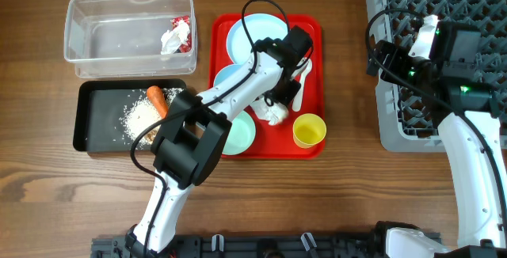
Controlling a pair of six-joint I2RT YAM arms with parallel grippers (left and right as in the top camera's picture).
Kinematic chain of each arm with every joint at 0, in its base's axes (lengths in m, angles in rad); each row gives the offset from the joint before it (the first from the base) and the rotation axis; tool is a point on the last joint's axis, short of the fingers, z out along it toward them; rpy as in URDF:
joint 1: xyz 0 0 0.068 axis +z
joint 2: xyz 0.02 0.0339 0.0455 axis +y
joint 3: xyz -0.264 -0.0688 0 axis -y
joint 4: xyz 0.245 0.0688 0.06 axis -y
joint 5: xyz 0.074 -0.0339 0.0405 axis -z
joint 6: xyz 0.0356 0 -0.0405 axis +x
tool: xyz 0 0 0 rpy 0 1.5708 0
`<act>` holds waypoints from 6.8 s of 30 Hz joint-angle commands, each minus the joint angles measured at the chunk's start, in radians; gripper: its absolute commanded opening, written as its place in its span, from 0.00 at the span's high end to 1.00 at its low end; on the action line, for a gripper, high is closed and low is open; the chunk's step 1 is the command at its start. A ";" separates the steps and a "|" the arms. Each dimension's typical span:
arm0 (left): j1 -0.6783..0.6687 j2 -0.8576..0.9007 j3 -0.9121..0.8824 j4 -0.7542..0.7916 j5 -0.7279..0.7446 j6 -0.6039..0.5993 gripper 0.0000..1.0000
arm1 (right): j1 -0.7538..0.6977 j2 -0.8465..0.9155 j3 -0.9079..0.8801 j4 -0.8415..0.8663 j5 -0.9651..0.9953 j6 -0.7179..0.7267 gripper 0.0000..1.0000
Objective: Sort waste into correct bins and load items into the dishwasher rack
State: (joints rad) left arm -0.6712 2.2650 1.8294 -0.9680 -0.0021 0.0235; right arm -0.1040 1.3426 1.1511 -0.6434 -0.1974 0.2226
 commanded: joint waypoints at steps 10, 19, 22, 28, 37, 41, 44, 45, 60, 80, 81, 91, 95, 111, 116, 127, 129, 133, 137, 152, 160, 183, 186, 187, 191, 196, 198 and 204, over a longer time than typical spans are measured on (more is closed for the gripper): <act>0.055 -0.090 0.235 -0.048 0.011 -0.036 0.96 | -0.002 0.009 0.020 -0.001 0.017 -0.011 0.00; 0.230 -0.148 0.236 -0.039 -0.007 -0.094 0.96 | -0.002 0.009 0.020 -0.001 0.017 -0.010 0.00; 0.322 -0.159 0.236 -0.018 -0.007 -0.140 0.96 | -0.002 0.009 0.020 0.000 0.017 -0.010 0.00; 0.483 -0.164 0.236 0.034 0.089 -0.193 0.96 | -0.002 0.009 0.020 0.000 0.017 -0.010 0.00; 0.564 -0.243 0.236 0.082 0.237 -0.215 0.96 | -0.002 0.009 0.020 0.006 0.017 -0.010 0.00; 0.561 -0.256 0.235 0.089 0.237 -0.215 0.96 | -0.002 0.009 0.020 0.011 0.017 -0.010 0.00; 0.543 -0.241 0.235 0.086 0.237 -0.211 0.95 | -0.002 0.009 0.020 0.014 0.016 -0.010 0.00; 0.534 -0.235 0.235 0.086 0.236 -0.211 0.89 | -0.002 0.009 0.020 0.014 0.016 -0.010 0.00; 0.282 -0.044 0.232 0.043 -0.283 -0.197 0.28 | -0.002 0.009 0.020 0.002 0.017 -0.010 0.00; 0.328 0.104 0.232 0.058 -0.276 -0.241 0.27 | -0.002 0.009 0.020 0.002 0.016 -0.010 0.00; 0.328 0.108 0.232 0.058 -0.276 -0.241 0.27 | -0.002 0.009 0.020 0.001 0.016 -0.010 0.00; 0.330 0.133 0.232 0.073 -0.276 -0.241 0.24 | -0.002 0.009 0.020 0.000 0.017 -0.010 0.00; 0.329 0.155 0.232 0.058 -0.270 -0.241 0.26 | -0.002 0.009 0.020 0.000 0.017 -0.011 0.00; 0.328 0.160 0.232 0.060 -0.215 -0.272 0.82 | -0.002 0.009 0.020 0.002 0.017 -0.012 0.00; 0.328 0.160 0.232 0.060 -0.194 -0.272 0.93 | -0.002 0.009 0.020 0.002 0.017 -0.012 0.00; 0.317 0.159 0.232 0.069 -0.188 -0.271 0.96 | -0.002 0.009 0.020 0.002 0.017 -0.012 0.00; 0.306 0.159 0.232 0.075 -0.177 -0.270 0.96 | -0.002 0.009 0.020 0.002 0.017 -0.012 0.00; 0.274 0.159 0.232 0.097 -0.162 -0.267 0.96 | -0.002 0.009 0.020 0.002 0.017 -0.012 0.00; 0.238 0.159 0.232 0.129 -0.163 -0.267 0.96 | -0.002 0.009 0.020 0.001 0.017 -0.011 0.00; 0.220 0.130 0.254 0.142 -0.187 -0.267 0.43 | -0.002 0.009 0.020 -0.001 0.017 -0.013 0.00; 0.284 0.109 0.253 0.173 -0.168 -0.302 0.36 | -0.002 0.009 0.020 0.002 0.017 -0.012 0.00; 0.320 0.185 0.251 0.280 -0.077 -0.369 0.40 | -0.002 0.009 0.020 0.003 0.017 -0.012 0.00; 0.320 0.187 0.251 0.266 -0.077 -0.369 0.45 | -0.002 0.009 0.020 0.002 0.017 -0.012 0.00; 0.320 0.188 0.250 0.262 -0.077 -0.369 0.46 | -0.002 0.009 0.020 0.003 0.017 -0.013 0.00; 0.321 0.204 0.250 0.269 -0.077 -0.369 0.51 | -0.002 0.009 0.020 0.002 0.017 -0.013 0.00; 0.319 0.231 0.250 0.272 -0.076 -0.372 0.75 | -0.002 0.009 0.020 0.001 0.017 -0.013 0.00; 0.318 0.232 0.250 0.272 -0.076 -0.372 0.86 | -0.002 0.009 0.020 0.001 0.017 -0.013 0.00; 0.315 0.222 0.251 0.269 -0.076 -0.372 0.96 | -0.002 0.009 0.020 -0.001 0.017 -0.013 0.00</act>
State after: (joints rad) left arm -0.3515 2.4763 2.0586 -0.6952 -0.0837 -0.3466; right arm -0.1040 1.3426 1.1511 -0.6434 -0.1974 0.2222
